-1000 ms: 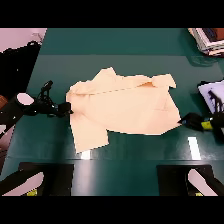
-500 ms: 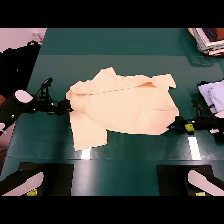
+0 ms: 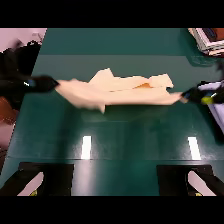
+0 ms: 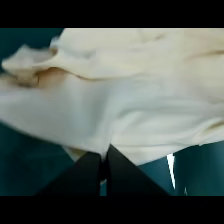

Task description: Fold the shirts.

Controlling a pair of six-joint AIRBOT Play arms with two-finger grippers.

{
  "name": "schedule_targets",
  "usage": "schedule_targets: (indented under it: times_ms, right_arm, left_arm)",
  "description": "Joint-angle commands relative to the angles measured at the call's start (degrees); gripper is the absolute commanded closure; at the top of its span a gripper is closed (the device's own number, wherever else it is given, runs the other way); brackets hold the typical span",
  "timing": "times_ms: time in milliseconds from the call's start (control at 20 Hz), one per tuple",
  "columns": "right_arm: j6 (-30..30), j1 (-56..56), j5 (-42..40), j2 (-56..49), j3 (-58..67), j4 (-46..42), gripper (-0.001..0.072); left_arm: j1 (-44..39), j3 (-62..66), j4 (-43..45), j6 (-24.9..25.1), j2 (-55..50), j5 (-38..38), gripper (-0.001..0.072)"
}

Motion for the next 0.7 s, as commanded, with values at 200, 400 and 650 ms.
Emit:
schedule_targets:
  times_ms: [200, 400, 650]
  right_arm:
    - [0.0, -7.7, 0.2, 10.3, 34.7, 0.0, 0.0697]
    - [0.1, -15.0, 2.9, 12.0, 45.1, 0.0, 0.0698]
    - [3.7, -18.5, 13.9, 4.7, 57.2, 0.3, 0.0698]
  left_arm:
    - [0.0, 41.4, 0.6, 0.1, 6.6, -2.8, 0.0680]
    - [0.0, 56.0, 2.2, -0.3, 6.6, -1.9, 0.0681]
    - [0.0, 53.9, 2.7, -0.5, 5.2, -3.3, 0.0681]
